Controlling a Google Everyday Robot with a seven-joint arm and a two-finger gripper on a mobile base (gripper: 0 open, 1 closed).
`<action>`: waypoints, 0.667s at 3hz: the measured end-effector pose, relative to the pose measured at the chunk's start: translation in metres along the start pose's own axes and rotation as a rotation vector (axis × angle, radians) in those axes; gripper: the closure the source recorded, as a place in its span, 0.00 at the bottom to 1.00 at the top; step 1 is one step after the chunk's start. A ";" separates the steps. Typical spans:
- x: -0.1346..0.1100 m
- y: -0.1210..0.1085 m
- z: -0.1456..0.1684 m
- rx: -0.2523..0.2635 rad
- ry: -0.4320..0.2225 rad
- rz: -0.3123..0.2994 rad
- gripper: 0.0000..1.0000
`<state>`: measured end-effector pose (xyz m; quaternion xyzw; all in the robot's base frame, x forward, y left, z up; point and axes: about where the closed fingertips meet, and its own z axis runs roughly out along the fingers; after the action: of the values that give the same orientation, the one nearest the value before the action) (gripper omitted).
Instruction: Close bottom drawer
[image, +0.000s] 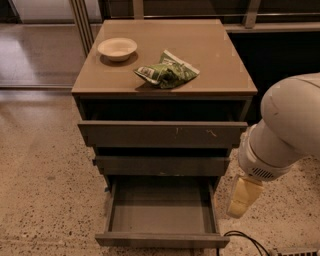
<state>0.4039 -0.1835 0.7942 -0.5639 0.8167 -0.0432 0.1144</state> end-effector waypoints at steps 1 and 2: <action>0.004 0.022 0.054 -0.067 -0.018 0.085 0.00; -0.007 0.040 0.100 -0.142 -0.081 0.137 0.00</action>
Offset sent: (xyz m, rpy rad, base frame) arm -0.0115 0.0545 -0.1616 0.2835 0.1807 -0.1318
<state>0.3932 -0.1564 0.6899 -0.5146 0.8492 0.0456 0.1095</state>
